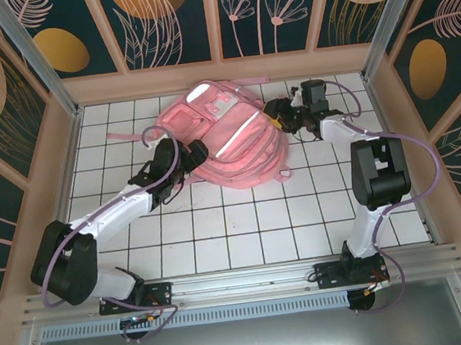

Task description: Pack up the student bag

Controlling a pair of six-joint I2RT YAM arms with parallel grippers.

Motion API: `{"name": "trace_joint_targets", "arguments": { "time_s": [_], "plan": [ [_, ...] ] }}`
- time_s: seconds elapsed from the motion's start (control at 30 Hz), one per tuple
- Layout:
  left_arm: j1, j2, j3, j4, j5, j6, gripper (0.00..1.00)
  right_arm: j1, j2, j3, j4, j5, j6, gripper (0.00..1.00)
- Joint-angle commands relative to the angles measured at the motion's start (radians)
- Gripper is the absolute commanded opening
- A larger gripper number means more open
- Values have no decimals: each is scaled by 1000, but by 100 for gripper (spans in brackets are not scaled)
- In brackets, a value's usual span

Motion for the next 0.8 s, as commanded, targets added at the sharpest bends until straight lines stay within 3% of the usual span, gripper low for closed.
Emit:
{"name": "trace_joint_targets", "arguments": {
  "time_s": [0.0,0.13,0.23,0.43,0.6,0.7,0.77],
  "plan": [
    [9,49,38,72,2,-9,99,-15,-99,-20,-117,134,-107,56],
    [28,82,38,88,-10,-5,99,14,-225,-75,-186,208,-164,56],
    [77,93,18,124,10,3,99,111,-296,-76,-276,308,-175,56],
    [155,152,25,181,75,68,99,335,-344,-170,-216,419,2,53],
    [184,247,-3,266,138,49,96,493,-265,-183,-95,472,155,43],
    [187,328,-38,361,208,22,82,564,-161,-125,-64,473,194,37],
    [187,377,-66,450,283,-1,62,591,-98,-84,-60,474,216,34]
  ]
}}
